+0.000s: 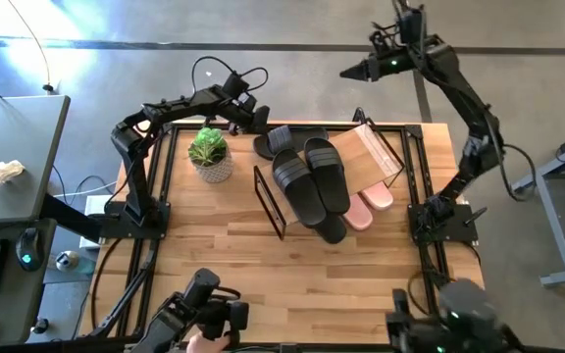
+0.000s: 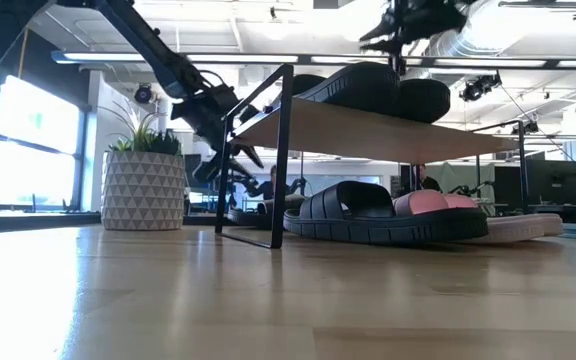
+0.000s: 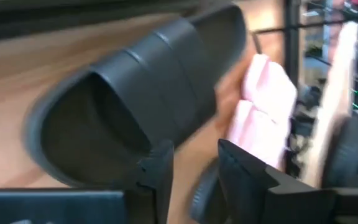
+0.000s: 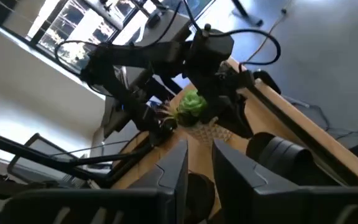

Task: Pick and place slides into the shelf
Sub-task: Put the black slipper under the shelf

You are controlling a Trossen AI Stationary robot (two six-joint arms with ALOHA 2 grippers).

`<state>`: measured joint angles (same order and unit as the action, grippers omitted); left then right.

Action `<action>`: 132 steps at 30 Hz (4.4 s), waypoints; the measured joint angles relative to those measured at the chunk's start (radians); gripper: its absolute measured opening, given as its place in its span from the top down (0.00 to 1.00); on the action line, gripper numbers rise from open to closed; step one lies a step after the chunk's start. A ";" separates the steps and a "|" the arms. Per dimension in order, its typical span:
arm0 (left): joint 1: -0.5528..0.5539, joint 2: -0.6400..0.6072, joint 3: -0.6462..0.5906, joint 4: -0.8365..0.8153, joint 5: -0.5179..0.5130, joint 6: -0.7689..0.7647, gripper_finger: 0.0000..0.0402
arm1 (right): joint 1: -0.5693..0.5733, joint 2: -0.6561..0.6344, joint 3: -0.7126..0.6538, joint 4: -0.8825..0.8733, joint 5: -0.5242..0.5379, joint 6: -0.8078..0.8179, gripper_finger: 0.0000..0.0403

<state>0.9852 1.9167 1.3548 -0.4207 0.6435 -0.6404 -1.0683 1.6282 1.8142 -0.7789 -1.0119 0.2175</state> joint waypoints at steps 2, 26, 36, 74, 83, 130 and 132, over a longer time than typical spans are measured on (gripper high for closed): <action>0.011 0.006 0.000 -0.017 -0.034 -0.019 0.69 | 0.000 0.031 0.005 -0.003 -0.011 -0.015 0.84; -0.032 0.149 0.000 0.186 -0.031 -0.258 0.54 | 0.001 0.075 0.005 0.004 -0.011 -0.114 0.84; -0.038 0.149 0.000 0.189 -0.102 -0.231 0.54 | 0.001 0.075 0.004 0.006 -0.006 -0.131 0.84; -0.037 0.212 0.000 0.377 -0.094 -0.284 0.98 | 0.002 0.074 0.004 0.013 -0.002 -0.151 0.84; -0.037 0.203 -0.001 0.425 -0.053 -0.301 0.99 | 0.001 0.074 0.003 0.012 -0.003 -0.151 0.84; 0.138 -0.224 0.044 0.664 0.368 -0.562 1.00 | 0.019 -0.083 0.003 0.022 0.012 -0.851 0.84; 0.152 -0.224 0.074 0.660 0.434 -0.606 1.00 | 0.040 -0.129 0.003 -0.001 0.105 -1.004 0.84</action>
<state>1.1374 1.6928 1.4288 0.2398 1.0778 -1.2468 -1.0288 1.4989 1.8172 -0.7798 -0.9071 -0.7862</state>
